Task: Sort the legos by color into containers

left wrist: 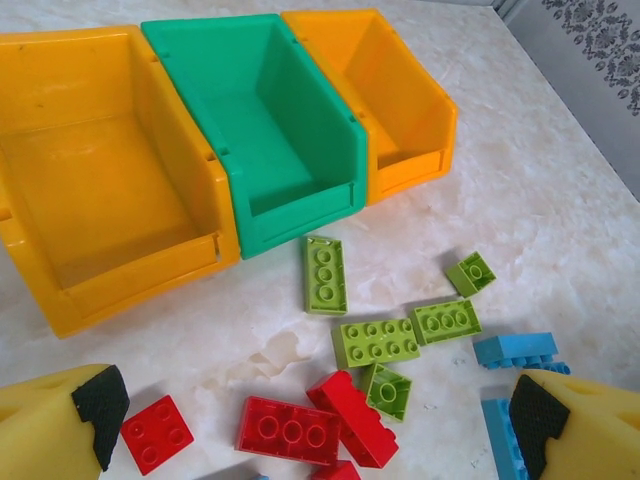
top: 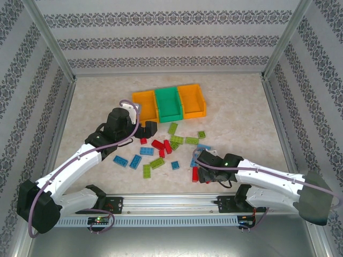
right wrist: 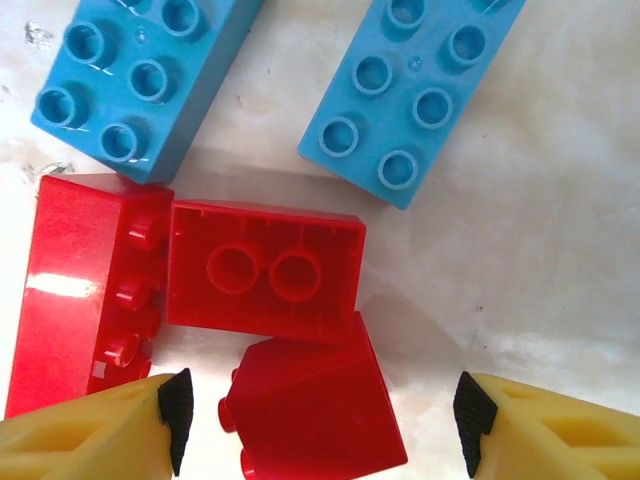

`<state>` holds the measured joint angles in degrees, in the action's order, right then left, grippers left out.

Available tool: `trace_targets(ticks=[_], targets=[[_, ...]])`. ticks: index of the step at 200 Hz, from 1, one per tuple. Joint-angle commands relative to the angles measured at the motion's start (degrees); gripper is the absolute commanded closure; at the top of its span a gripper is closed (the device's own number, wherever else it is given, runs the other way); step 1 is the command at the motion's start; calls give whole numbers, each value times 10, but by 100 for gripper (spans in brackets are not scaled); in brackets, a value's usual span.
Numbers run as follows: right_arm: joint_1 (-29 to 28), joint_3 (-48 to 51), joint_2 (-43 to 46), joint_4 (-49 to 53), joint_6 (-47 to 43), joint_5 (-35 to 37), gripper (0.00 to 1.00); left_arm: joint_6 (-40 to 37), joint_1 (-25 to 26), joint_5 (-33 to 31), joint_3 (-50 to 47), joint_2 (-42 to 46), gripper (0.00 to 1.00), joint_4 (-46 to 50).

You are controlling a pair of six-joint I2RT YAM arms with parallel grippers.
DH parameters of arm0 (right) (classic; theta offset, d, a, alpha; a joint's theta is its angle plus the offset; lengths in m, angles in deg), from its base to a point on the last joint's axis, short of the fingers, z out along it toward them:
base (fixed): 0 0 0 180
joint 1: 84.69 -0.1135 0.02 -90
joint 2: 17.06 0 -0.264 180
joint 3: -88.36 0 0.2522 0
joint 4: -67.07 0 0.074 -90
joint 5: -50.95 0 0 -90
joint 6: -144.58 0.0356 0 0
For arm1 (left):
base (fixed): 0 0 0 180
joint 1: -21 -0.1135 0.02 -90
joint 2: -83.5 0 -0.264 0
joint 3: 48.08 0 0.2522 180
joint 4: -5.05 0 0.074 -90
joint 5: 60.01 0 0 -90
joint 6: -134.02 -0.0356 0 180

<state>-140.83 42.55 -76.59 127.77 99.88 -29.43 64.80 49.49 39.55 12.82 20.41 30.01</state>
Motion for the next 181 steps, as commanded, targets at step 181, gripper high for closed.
trace_targets(ticks=[181], targets=[[-23,-23,-102,-1,-16,-9,47,-26,20,9,-5,6,0,-17]])
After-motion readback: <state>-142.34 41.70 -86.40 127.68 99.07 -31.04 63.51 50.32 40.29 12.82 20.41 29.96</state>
